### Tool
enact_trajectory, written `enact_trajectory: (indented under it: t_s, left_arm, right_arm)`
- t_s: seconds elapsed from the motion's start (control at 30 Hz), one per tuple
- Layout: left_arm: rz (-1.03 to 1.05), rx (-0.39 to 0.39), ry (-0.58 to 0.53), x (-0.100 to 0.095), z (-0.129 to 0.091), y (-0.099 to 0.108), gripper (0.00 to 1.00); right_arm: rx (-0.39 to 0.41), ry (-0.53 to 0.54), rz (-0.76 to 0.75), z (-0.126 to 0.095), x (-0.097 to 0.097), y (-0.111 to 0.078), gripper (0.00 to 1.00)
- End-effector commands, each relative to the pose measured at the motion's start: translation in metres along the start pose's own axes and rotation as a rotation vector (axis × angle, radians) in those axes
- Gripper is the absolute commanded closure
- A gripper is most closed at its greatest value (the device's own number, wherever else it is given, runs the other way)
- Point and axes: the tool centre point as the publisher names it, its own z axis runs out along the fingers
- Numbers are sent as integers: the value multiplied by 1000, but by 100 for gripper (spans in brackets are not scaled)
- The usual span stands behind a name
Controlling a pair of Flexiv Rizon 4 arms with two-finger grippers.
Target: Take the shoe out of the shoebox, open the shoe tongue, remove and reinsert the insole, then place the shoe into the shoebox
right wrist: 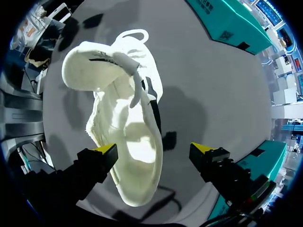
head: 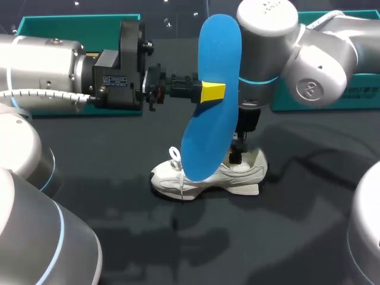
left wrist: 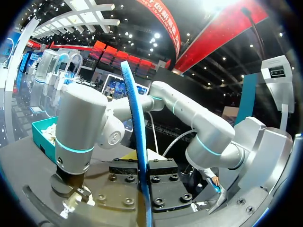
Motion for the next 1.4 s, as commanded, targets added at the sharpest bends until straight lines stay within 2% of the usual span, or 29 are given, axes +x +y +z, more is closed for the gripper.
enact_trajectory:
  t_s: [0.03, 0.33, 0.37, 0.47, 0.53, 0.6, 0.63, 0.67, 0.97, 1.23, 1.4]
  left_arm:
    - [1, 3, 1, 0, 1, 1, 100]
    - [1, 3, 1, 0, 1, 1, 100]
    - [1, 3, 1, 0, 1, 1, 100]
    - [1, 3, 1, 0, 1, 1, 100]
    - [1, 3, 1, 0, 1, 1, 100]
    - [1, 3, 1, 0, 1, 1, 100]
    - [1, 3, 1, 0, 1, 1, 100]
    - [1, 3, 1, 0, 1, 1, 100]
    - [1, 3, 1, 0, 1, 1, 100]
    - [1, 3, 1, 0, 1, 1, 100]
    - [1, 3, 1, 0, 1, 1, 100]
  right_arm:
    - [10, -2, -8, 15, -6, 11, 0]
    - [27, 24, -41, 37, -5, 24, 0]
    - [29, 27, -41, 39, -5, 24, 4]
    - [32, 37, -37, 44, -4, 23, 31]
    - [34, 41, -31, 46, -5, 21, 55]
    - [35, 43, -25, 47, -4, 19, 68]
    - [35, 44, -22, 47, -4, 19, 87]
    - [35, 45, -21, 47, -4, 18, 100]
    - [46, 43, -19, 44, -1, 14, 100]
    - [63, 67, 10, 31, 1, 9, 100]
    - [38, 99, 84, 16, 3, 7, 100]
